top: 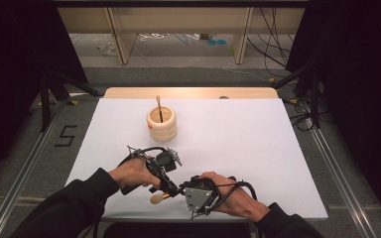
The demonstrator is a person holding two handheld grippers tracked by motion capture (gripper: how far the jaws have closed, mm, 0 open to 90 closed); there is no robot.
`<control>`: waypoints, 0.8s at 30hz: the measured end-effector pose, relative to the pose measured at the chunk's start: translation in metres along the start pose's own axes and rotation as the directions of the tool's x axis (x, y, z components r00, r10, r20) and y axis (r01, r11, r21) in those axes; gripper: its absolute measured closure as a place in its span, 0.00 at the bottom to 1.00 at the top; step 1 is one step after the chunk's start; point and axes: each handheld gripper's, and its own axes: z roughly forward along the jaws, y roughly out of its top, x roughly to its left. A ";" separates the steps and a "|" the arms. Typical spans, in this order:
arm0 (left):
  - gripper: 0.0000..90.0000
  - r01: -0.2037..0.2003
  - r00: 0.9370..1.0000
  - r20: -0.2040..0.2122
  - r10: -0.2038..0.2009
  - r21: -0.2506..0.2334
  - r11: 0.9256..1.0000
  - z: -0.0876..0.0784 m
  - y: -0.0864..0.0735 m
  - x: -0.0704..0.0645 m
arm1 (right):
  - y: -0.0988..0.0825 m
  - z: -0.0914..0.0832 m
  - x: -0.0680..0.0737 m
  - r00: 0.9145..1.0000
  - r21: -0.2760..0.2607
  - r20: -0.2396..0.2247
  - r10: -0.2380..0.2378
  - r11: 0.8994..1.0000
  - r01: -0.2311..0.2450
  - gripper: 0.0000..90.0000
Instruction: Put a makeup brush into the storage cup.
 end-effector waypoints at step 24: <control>0.82 -0.005 1.000 -0.003 0.005 -0.031 1.000 -0.005 -0.002 0.000 | -0.002 -0.005 0.002 0.998 0.033 -0.030 0.056 0.998 -0.055 0.87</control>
